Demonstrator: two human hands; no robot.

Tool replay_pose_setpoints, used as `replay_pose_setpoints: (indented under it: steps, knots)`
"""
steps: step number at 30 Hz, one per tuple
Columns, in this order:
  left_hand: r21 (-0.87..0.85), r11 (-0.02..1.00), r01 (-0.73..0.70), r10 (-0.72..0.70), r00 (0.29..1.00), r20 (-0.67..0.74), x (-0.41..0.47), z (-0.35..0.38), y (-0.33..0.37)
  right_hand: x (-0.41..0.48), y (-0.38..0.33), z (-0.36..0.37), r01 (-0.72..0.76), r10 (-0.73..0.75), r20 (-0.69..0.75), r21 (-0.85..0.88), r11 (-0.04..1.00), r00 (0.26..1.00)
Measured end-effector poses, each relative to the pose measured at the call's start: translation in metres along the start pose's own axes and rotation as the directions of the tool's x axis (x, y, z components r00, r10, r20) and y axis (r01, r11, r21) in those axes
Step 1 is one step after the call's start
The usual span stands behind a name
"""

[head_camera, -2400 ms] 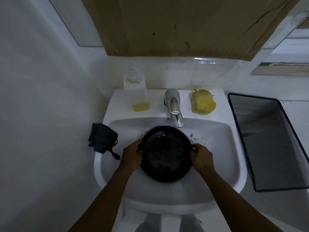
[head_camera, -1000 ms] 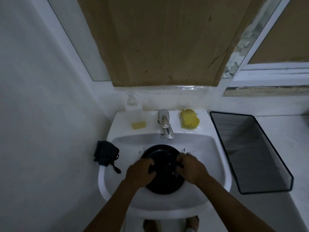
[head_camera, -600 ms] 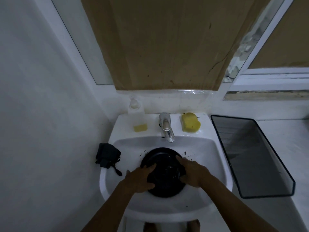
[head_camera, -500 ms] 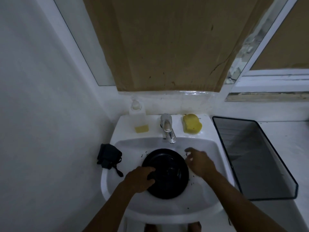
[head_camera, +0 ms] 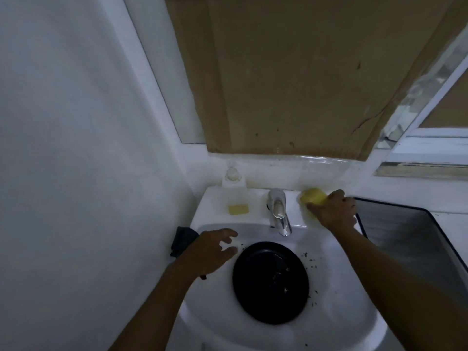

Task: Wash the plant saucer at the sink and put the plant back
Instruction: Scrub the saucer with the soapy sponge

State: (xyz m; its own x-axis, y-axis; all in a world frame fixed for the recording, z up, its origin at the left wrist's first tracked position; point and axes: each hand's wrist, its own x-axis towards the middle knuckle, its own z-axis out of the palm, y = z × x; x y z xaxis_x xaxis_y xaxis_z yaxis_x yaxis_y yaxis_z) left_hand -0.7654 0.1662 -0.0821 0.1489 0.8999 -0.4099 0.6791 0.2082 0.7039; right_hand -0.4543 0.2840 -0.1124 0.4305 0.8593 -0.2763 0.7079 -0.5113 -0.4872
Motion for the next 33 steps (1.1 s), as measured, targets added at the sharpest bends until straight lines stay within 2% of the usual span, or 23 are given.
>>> replay_pose_setpoints:
  steps: [2, 4, 6, 7, 9, 11, 14, 16, 18, 21, 25, 33]
  knots:
    - [-0.021, 1.000, -0.017, 0.017, 0.999, -0.028, -0.002, -0.010, 0.007, -0.002, -0.001, -0.005, 0.098, -0.105, 0.055, 0.112, 0.989, 0.993]
    - [-0.013, 0.999, -0.035, 0.034, 0.998, -0.051, -0.004, -0.021, 0.015, -0.010, -0.002, -0.012, 0.167, -0.174, 0.018, 0.208, 0.964, 0.985]
    - [-0.029, 0.998, -0.059, 0.056, 0.994, -0.092, -0.005, -0.033, 0.022, -0.020, -0.009, -0.022, 0.183, -0.180, -0.041, 0.336, 0.924, 0.983]
    - [-0.032, 0.996, -0.087, 0.082, 0.988, -0.130, -0.005, -0.040, 0.026, -0.026, -0.015, -0.027, 0.165, -0.157, -0.056, 0.434, 0.886, 0.986]
    - [-0.008, 0.985, -0.175, 0.167, 0.954, -0.250, -0.003, -0.052, 0.034, -0.042, -0.033, -0.037, 0.126, -0.133, -0.040, 0.660, 0.740, 0.990]
    - [0.041, 0.964, -0.263, 0.257, 0.883, -0.392, 0.001, -0.064, 0.044, -0.064, -0.055, -0.042, 0.107, -0.191, 0.011, 0.794, 0.599, 0.982]
    - [0.157, 0.928, -0.338, 0.370, 0.777, -0.509, 0.007, -0.076, 0.059, -0.098, -0.083, -0.032, 0.038, -0.295, 0.150, 0.836, 0.547, 0.944]
    - [0.322, 0.881, -0.348, 0.468, 0.743, -0.478, 0.012, -0.079, 0.067, -0.115, -0.097, -0.020, -0.057, -0.329, 0.275, 0.838, 0.543, 0.904]
    - [0.494, 0.811, -0.314, 0.522, 0.769, -0.369, 0.018, -0.081, 0.076, -0.123, -0.107, -0.011, -0.093, -0.346, 0.324, 0.833, 0.546, 0.881]
    - [0.619, 0.741, -0.260, 0.494, 0.836, -0.240, 0.025, -0.081, 0.082, -0.127, -0.119, -0.007, -0.108, -0.320, 0.322, 0.835, 0.540, 0.891]
    - [0.637, 0.738, -0.222, 0.462, 0.854, -0.237, 0.029, -0.080, 0.079, -0.124, -0.125, -0.008, -0.160, -0.301, 0.358, 0.835, 0.526, 0.884]
    - [0.506, 0.804, -0.312, 0.493, 0.825, -0.275, 0.032, -0.076, 0.076, -0.114, -0.132, -0.006, -0.191, -0.310, 0.384, 0.841, 0.507, 0.870]
